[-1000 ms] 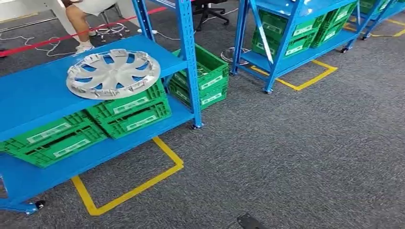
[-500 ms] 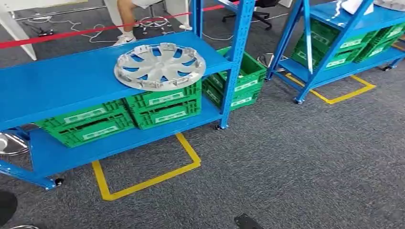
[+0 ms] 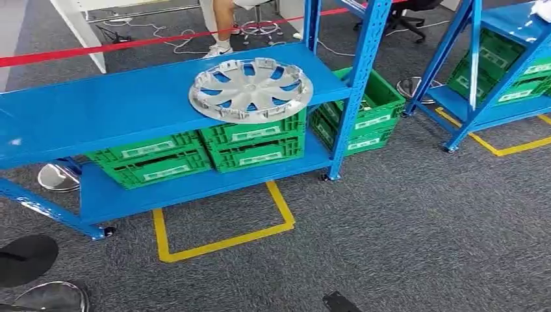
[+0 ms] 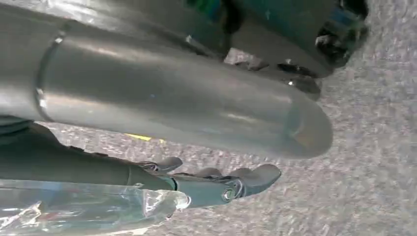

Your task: Take the parts from the cabinet and place them on the table.

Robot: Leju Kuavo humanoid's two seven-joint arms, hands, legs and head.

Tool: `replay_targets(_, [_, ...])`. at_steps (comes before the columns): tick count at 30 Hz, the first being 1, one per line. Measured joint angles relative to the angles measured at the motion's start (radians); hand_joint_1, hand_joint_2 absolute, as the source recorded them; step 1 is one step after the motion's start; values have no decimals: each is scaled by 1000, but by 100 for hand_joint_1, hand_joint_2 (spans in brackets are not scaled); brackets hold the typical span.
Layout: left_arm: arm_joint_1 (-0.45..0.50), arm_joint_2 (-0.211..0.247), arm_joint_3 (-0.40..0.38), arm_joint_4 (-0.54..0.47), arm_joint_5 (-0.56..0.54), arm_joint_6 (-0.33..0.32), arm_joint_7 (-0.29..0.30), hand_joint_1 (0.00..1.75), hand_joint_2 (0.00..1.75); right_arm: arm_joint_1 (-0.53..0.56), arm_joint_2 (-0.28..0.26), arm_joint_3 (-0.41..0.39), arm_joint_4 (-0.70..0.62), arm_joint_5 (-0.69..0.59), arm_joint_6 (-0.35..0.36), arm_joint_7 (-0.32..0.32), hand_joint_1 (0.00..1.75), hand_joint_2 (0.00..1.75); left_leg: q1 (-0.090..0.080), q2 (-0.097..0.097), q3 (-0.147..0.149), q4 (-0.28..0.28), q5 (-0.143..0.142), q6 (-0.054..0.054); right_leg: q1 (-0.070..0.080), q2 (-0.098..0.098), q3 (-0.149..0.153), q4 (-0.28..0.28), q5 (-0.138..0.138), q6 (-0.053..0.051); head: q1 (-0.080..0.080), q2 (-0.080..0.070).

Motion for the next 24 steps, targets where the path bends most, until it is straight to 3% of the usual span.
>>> replay_targets(1, [-2,0,0,0,0,0,0,0,0,3,0,0,0,0,1,0,0,0,0,5,-48,99,-41,-1,2,-17,0,0,-2,-3,0,0])
replay_targets(2, [-1,-1,0,0,0,0,0,0,0,5,0,0,0,0,1,1,0,0,0,6,-78,160,-58,-1,3,-30,-1,0,-2,-3,0,0])
replay_targets(3, [1,-1,0,0,0,0,0,0,0,4,0,0,0,0,1,0,0,0,0,6,-83,170,-49,0,4,-42,0,0,-3,-4,0,0])
replay_targets(4, [4,-1,0,0,0,0,0,0,0,2,0,0,0,0,1,0,0,0,0,6,-65,137,-20,2,5,-51,0,0,-3,-5,0,0])
replay_targets(5, [5,-1,0,0,0,0,0,0,0,1,0,0,0,0,1,0,0,0,0,8,-29,69,20,5,5,-59,2,0,-4,-5,0,0])
replay_targets(7, [3,-1,0,0,0,2,-5,0,0,-1,0,0,0,-2,1,-1,0,0,-2,30,72,-113,92,15,5,-65,7,0,-8,1,0,0])
replay_targets(8, [2,-1,2,0,4,2,-13,0,0,-3,0,0,0,-5,1,-3,0,0,-7,44,98,-162,82,15,14,-71,3,7,-13,9,-1,0])
replay_targets(10, [3,-2,6,0,15,0,-30,0,0,-5,0,0,0,-18,2,-6,0,0,-8,40,93,-165,81,18,13,-74,2,0,-9,16,2,0])
replay_targets(11, [4,-1,8,0,21,-1,-35,0,0,-4,0,0,0,-27,5,-9,0,0,-6,39,94,-168,86,7,15,-72,-7,4,-16,-4,3,0])
replay_targets(12, [4,0,11,0,24,-3,-37,0,0,-4,0,-1,0,-32,6,-10,0,0,-7,39,95,-168,84,8,15,-72,-6,3,-12,-14,3,0])
replay_targets(18, [1,-2,30,0,34,-4,-52,0,0,-3,0,-1,1,-40,10,-8,0,0,-8,39,96,-167,81,20,13,-70,5,-17,-1,13,3,0])
replay_targets(24, [1,-2,39,0,42,-10,-51,0,0,-2,0,-2,2,-55,9,15,0,0,-8,39,95,-166,82,24,13,-70,12,-18,2,20,3,0])
